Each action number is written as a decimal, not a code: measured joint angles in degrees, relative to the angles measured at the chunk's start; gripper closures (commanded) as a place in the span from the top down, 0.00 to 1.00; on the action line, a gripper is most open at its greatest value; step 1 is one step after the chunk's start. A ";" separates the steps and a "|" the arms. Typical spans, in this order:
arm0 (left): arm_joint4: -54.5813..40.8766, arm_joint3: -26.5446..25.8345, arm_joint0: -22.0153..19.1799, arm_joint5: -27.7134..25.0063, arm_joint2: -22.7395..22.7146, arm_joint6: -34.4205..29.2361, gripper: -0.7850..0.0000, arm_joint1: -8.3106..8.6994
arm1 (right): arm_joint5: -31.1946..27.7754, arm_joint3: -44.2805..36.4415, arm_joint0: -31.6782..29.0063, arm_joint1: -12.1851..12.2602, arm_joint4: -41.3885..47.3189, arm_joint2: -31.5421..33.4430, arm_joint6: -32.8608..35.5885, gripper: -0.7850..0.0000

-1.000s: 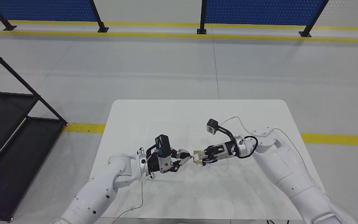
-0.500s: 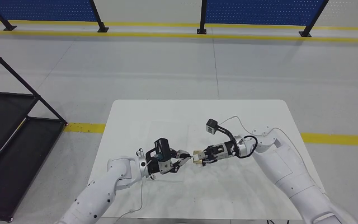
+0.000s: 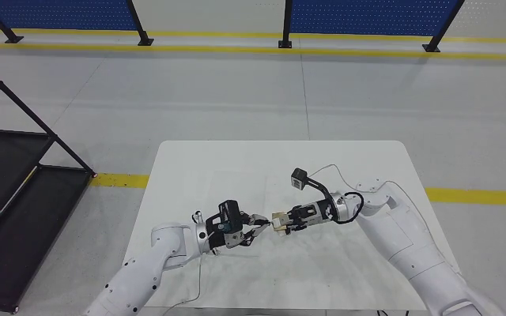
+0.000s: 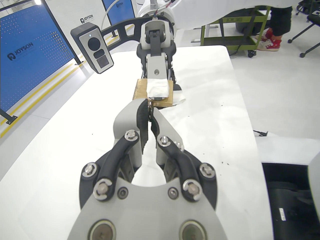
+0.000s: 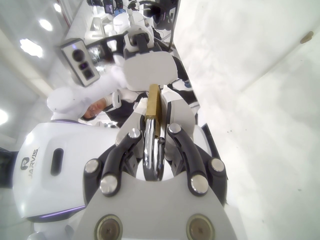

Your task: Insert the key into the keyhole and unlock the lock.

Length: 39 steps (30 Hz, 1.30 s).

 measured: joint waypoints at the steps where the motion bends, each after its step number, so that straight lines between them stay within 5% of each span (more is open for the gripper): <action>1: 0.11 -0.03 0.10 0.07 -0.07 0.22 1.00 0.02 | 0.00 -0.01 -0.05 0.01 0.01 0.03 -0.03 0.00; 9: 0.37 -0.53 2.27 0.60 -2.65 2.79 1.00 0.55 | 0.24 -0.42 -0.15 -0.06 -0.12 -0.08 -0.28 0.00; 20: -2.13 1.18 9.30 -0.15 -12.43 7.46 1.00 2.18 | -1.12 -1.64 0.84 -0.43 0.11 -0.52 0.48 0.00; 31: -2.35 1.25 9.38 -0.17 -12.58 7.46 1.00 2.18 | -0.72 -1.30 0.71 -0.39 -0.21 -0.47 0.11 0.00; 39: -2.36 1.25 9.38 -0.17 -12.58 7.46 1.00 2.18 | 5.07 4.87 0.84 0.62 -8.86 1.31 -10.40 0.00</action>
